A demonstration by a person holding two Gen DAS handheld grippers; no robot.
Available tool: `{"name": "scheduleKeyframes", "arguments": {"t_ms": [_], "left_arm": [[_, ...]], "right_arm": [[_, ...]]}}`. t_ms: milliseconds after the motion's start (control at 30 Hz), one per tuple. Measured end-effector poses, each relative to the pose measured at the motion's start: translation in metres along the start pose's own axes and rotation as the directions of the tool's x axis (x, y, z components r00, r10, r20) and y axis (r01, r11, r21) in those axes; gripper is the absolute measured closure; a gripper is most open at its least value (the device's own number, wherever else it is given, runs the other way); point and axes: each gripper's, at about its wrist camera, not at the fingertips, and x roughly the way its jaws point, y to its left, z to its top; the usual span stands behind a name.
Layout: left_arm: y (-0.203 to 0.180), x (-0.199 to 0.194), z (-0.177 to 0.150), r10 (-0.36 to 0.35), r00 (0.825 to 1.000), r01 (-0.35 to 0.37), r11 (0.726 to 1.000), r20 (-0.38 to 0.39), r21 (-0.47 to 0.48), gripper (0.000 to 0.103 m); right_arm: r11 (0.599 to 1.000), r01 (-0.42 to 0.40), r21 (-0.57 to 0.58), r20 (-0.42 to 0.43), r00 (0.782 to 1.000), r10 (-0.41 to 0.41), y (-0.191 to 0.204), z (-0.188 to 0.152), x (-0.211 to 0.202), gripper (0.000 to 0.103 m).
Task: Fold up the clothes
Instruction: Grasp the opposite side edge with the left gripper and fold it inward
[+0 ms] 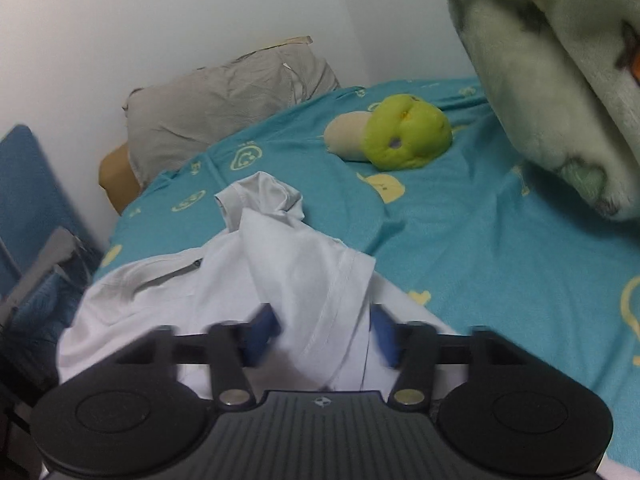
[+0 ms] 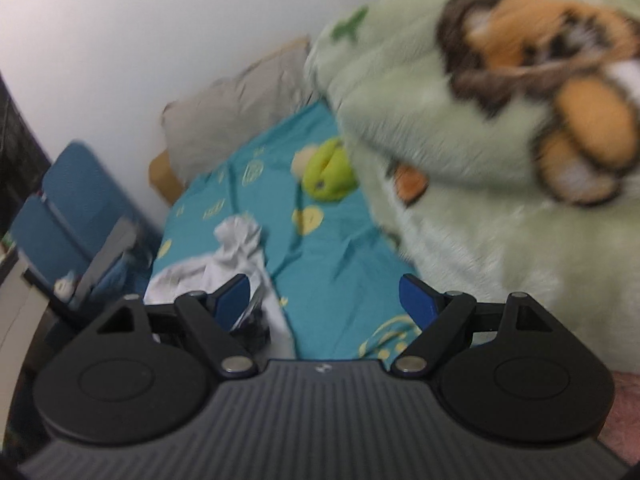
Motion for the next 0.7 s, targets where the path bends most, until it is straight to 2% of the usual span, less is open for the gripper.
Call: {"name": "scheduleKeyframes", "arguments": {"t_ms": [33, 133, 267, 400, 500, 600, 633, 700], "left_arm": [[0.012, -0.004, 0.002, -0.013, 0.999, 0.015, 0.997, 0.034, -0.077, 0.082], [0.048, -0.017, 0.007, -0.041, 0.992, 0.071, 0.963, 0.118, -0.26, 0.096], [0.103, -0.025, 0.017, -0.143, 0.975, 0.203, 0.877, 0.168, -0.435, 0.096], [0.152, -0.018, 0.032, -0.142, 0.976, 0.213, 0.801, 0.167, -0.56, 0.097], [0.191, 0.001, 0.046, -0.092, 0.989, 0.147, 0.752, 0.119, -0.642, 0.097], [0.222, 0.028, 0.044, -0.011, 1.0, 0.012, 0.716, 0.006, -0.698, 0.097], [0.229, 0.038, 0.04, 0.024, 0.999, -0.05, 0.714, -0.047, -0.698, 0.097], [0.236, 0.06, 0.028, 0.082, 0.984, -0.171, 0.716, -0.161, -0.677, 0.097]], "right_arm": [[1.0, 0.008, -0.004, -0.013, 1.0, -0.008, 0.0, -0.001, 0.002, 0.02], [1.0, 0.011, 0.002, -0.047, 0.999, -0.011, 0.001, -0.005, 0.005, 0.02], [1.0, -0.009, 0.005, -0.075, 0.997, 0.009, 0.007, -0.012, 0.005, 0.02], [1.0, -0.007, -0.025, -0.086, 0.996, 0.005, 0.017, -0.017, 0.007, 0.02], [0.999, -0.006, -0.037, -0.092, 0.996, 0.002, 0.021, -0.019, 0.01, 0.02], [0.999, -0.004, -0.05, -0.098, 0.995, -0.001, 0.025, -0.021, 0.012, 0.02], [0.999, -0.004, -0.054, -0.1, 0.995, -0.002, 0.026, -0.022, 0.013, 0.02], [0.998, -0.003, -0.062, -0.104, 0.995, -0.004, 0.029, -0.024, 0.015, 0.02]]}}
